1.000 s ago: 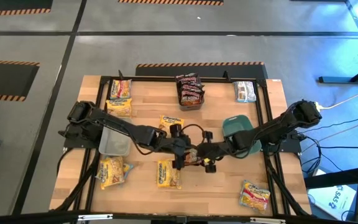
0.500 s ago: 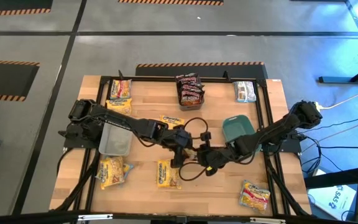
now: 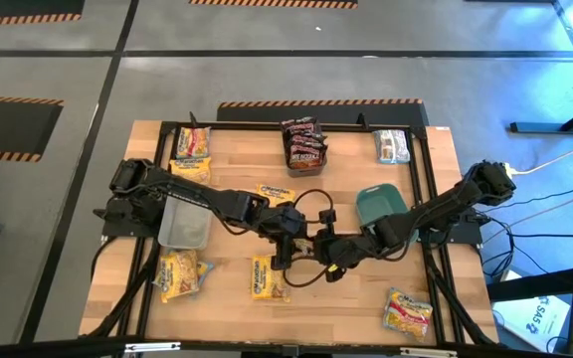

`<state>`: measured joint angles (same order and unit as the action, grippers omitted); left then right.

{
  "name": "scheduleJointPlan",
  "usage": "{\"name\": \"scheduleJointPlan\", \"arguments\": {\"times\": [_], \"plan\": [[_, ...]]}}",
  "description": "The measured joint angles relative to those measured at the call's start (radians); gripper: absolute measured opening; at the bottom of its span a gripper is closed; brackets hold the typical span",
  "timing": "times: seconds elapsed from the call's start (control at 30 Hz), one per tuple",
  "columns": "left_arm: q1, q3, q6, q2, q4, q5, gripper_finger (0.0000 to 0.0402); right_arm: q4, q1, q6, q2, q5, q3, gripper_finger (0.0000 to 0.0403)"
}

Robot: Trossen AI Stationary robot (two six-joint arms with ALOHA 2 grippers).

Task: Sort Maruchan noodles
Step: Put the black noodle pack into the black bin

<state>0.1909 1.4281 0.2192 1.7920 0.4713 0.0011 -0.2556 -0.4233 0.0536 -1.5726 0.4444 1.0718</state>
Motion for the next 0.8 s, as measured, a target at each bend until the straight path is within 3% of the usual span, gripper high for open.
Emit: {"name": "scheduleJointPlan", "arguments": {"times": [0.27, 0.53, 0.63, 0.8], "plan": [[0.0, -0.002, -0.001, 0.001, 0.016, 0.002, 0.0157, -0.049, -0.004, -0.065, 0.028, -0.007, 0.01, 0.0144], [0.03, -0.001, -0.013, -0.048, 0.058, -0.043, 0.0157, -0.343, -0.051, -0.253, 0.151, -0.029, 0.047, 0.0246], [0.059, -0.005, -0.02, -0.064, 0.083, -0.098, 0.0157, -0.272, -0.082, -0.276, 0.194, -0.002, -0.046, 0.0266], [0.097, -0.13, -0.062, -0.062, -0.093, -0.198, 0.0157, 0.11, -0.075, -0.258, 0.217, -0.032, -0.297, 0.0272]]}}
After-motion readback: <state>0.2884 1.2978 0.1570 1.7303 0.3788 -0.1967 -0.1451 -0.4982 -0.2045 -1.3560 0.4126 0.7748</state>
